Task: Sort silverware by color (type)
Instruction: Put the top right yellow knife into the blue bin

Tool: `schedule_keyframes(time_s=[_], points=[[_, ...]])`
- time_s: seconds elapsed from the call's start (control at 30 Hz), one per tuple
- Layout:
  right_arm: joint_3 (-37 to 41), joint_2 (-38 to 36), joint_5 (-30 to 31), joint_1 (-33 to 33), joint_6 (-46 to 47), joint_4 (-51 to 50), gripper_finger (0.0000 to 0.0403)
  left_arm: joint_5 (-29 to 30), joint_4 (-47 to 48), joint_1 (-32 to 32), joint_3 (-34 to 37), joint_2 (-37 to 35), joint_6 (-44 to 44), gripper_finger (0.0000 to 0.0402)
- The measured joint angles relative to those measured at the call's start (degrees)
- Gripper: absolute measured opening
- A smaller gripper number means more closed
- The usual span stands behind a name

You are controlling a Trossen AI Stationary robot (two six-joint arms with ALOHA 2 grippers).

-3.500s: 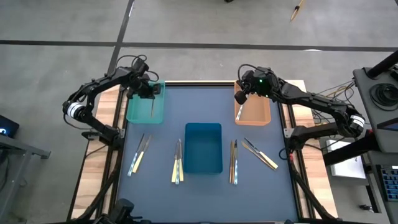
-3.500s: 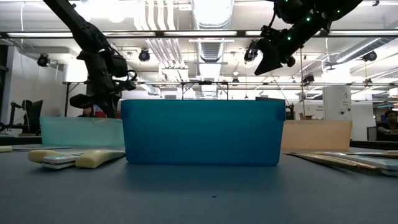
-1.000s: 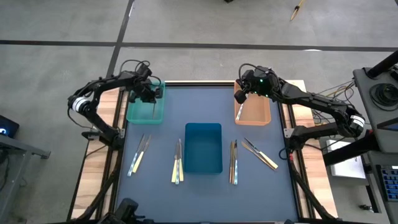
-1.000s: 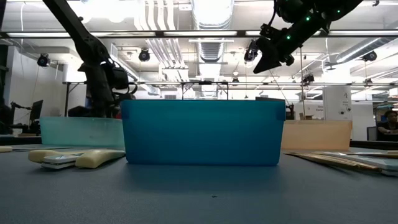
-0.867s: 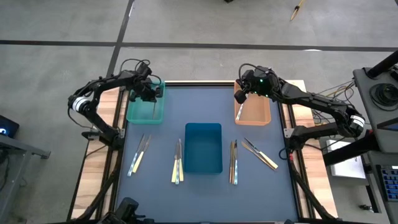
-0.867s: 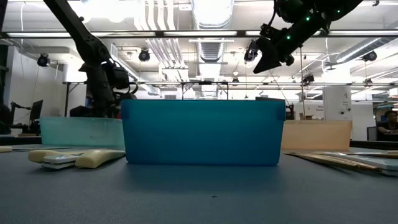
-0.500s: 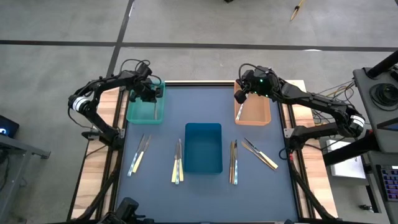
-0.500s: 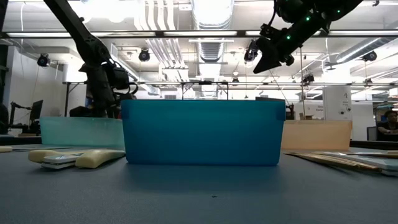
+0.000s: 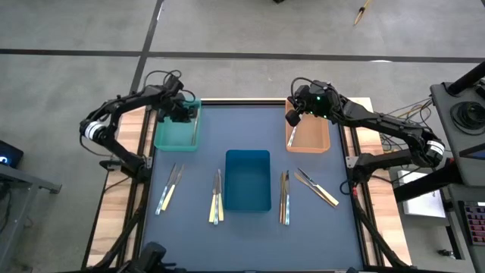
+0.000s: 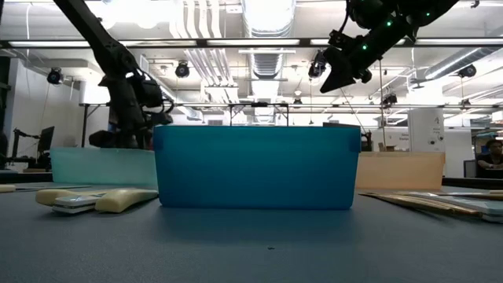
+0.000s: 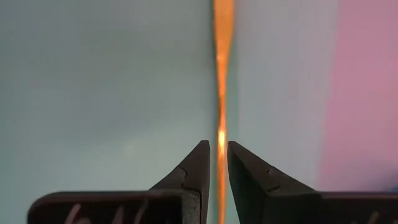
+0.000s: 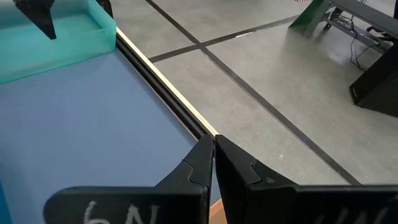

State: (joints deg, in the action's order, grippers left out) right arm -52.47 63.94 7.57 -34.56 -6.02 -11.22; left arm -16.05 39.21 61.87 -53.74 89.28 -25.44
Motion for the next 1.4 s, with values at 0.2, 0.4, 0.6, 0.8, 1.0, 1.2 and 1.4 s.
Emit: schedule_keyframes(time_s=[0.2, 0.4, 0.6, 0.8, 1.0, 1.2, 1.4], points=[[0.00, 0.00, 0.00, 0.02, 1.71, -0.01, 0.0009, 0.41, -1.37, -0.80, -0.08, -8.42, 5.27, 0.0038], [0.00, 0.00, -0.02, 0.02, 7.99, -0.13, 0.0009, 2.57, -9.61, -6.03, 1.41, -19.22, 11.16, 0.0039], [0.00, 0.00, -2.57, 0.51, 17.99, -3.00, 0.0009, 9.46, -19.11, -15.38, 4.53, -27.24, 14.88, 0.0039], [0.00, 0.00, -17.69, 2.44, 22.69, -7.02, 0.0009, 10.03, -32.64, -23.68, 11.57, -31.94, 18.34, 0.0039], [0.00, -0.02, -27.50, 6.27, 29.27, -14.19, 0.0009, 10.03, -47.56, -28.52, 21.19, -34.70, 20.24, 0.0039], [0.00, 0.23, -27.31, 10.81, 34.58, -22.10, 0.0009, 10.16, -57.30, -29.07, 28.05, -35.76, 20.25, 0.0039], [0.00, 1.29, -27.08, 13.63, 41.29, -27.57, 0.0009, 10.16, -57.84, -29.07, 29.03, -35.60, 20.25, 0.0039]])
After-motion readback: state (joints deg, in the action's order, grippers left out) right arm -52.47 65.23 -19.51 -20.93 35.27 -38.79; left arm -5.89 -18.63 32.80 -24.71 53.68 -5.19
